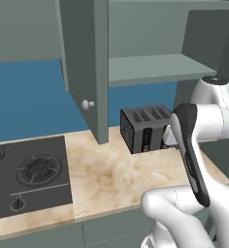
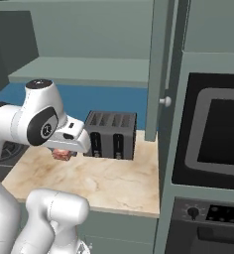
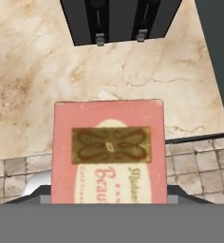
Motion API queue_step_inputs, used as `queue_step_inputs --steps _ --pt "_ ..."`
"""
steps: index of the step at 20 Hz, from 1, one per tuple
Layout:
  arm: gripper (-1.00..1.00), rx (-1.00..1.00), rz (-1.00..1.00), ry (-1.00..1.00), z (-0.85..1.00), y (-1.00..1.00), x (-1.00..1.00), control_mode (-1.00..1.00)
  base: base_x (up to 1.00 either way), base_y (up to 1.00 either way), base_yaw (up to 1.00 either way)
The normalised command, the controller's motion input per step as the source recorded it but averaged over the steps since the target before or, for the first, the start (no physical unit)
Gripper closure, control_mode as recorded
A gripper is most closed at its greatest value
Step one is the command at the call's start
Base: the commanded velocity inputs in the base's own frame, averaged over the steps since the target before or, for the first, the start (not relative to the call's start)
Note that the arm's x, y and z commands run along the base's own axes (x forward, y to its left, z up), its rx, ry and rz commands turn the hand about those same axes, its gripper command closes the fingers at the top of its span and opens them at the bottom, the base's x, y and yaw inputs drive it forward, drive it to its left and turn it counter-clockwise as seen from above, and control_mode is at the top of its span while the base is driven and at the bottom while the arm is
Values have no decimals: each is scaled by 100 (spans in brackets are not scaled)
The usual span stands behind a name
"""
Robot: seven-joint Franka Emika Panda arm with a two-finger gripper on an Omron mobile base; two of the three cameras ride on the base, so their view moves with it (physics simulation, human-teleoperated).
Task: Pick up the bar soap and sponge from the sink, and place them back in the cabinet, and close the cabinet doors.
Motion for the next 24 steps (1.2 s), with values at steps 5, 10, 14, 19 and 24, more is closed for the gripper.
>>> queue_step_inputs --steps 5,10,14,19,24 --pt "100 0 0 0 0 0 0 100 34 1 0" --pt "100 0 0 0 0 0 0 100 42 0 8" --pt "100 0 0 0 0 0 0 100 34 0 12" --pt "100 0 0 0 0 0 0 100 28 0 10" --pt "100 0 0 0 0 0 0 100 30 -1 1"
